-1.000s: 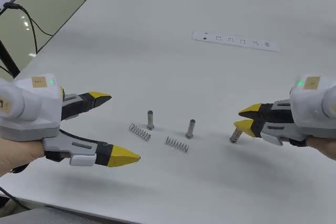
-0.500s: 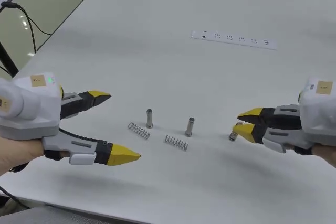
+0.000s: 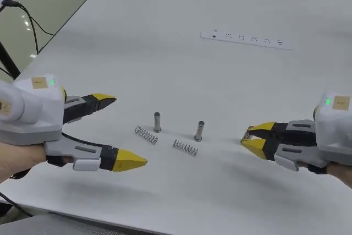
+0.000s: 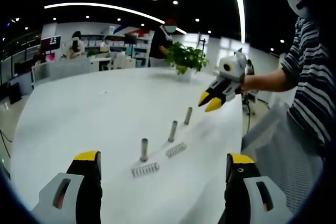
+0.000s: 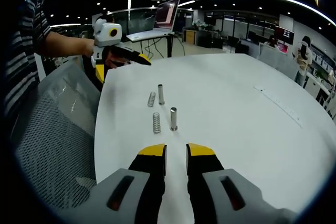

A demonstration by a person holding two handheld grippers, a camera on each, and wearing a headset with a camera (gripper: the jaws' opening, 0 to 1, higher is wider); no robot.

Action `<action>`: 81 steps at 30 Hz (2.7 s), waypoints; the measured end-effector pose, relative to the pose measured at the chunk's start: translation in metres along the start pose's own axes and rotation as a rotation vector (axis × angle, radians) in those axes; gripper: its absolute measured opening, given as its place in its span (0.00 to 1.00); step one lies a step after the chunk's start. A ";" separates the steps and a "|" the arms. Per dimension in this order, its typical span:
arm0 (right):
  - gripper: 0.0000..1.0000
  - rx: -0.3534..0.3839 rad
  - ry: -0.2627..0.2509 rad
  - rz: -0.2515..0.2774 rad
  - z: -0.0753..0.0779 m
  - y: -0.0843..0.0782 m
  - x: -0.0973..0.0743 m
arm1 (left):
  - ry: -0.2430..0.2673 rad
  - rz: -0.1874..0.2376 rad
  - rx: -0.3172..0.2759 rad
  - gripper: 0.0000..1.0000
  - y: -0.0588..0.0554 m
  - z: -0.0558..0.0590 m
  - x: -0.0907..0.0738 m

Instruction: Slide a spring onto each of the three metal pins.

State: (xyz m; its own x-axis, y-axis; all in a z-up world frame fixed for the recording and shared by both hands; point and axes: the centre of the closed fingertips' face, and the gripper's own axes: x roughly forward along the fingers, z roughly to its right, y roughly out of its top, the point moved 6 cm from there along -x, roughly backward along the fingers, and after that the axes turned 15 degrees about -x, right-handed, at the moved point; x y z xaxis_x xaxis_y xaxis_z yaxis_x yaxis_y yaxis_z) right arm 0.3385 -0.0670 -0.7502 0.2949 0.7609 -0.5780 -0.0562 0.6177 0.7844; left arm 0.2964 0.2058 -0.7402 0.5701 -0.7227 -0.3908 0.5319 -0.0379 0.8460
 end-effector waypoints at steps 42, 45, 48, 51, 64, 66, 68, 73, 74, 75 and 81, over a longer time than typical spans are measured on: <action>0.12 -0.054 0.112 -0.001 -0.031 0.027 0.087 | 0.004 -0.009 0.005 0.96 -0.001 0.005 -0.003; 0.12 -0.064 0.113 -0.026 -0.032 0.022 0.094 | 0.003 -0.009 0.004 0.96 -0.001 0.005 -0.003; 0.12 -0.050 0.103 -0.042 -0.030 0.017 0.099 | 0.004 -0.011 0.006 0.96 -0.001 0.005 -0.004; 0.12 -0.035 0.107 -0.045 -0.030 0.016 0.102 | 0.004 -0.008 0.002 0.96 -0.001 0.005 -0.004; 0.09 -0.077 0.120 -0.081 -0.035 0.006 0.113 | 0.004 -0.015 0.003 0.96 -0.001 0.005 -0.007; 0.08 -0.085 0.127 -0.092 -0.036 0.003 0.113 | 0.003 -0.019 0.004 0.96 -0.003 0.005 -0.007; 0.08 -0.086 0.127 -0.081 -0.037 0.004 0.113 | 0.001 -0.024 0.002 0.96 -0.004 0.006 -0.007; 0.07 -0.121 0.146 -0.073 -0.038 0.007 0.106 | 0.001 -0.029 -0.003 0.96 -0.007 0.007 -0.006; 0.07 -0.123 0.150 -0.069 -0.039 0.007 0.104 | 0.001 -0.031 -0.004 0.96 -0.008 0.007 -0.006; 0.07 -0.128 0.151 -0.065 -0.039 0.008 0.102 | -0.001 -0.035 -0.007 0.96 -0.009 0.007 -0.007; 0.07 -0.171 0.157 -0.059 -0.037 0.011 0.087 | -0.029 -0.062 -0.012 0.95 -0.013 0.011 -0.005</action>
State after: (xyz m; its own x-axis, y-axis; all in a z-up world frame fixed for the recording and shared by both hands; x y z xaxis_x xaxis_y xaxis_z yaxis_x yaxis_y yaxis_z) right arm 0.3279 0.0134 -0.8005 0.1515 0.7359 -0.6600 -0.2077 0.6765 0.7066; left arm 0.2796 0.2025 -0.7453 0.5173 -0.7390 -0.4317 0.5734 -0.0752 0.8158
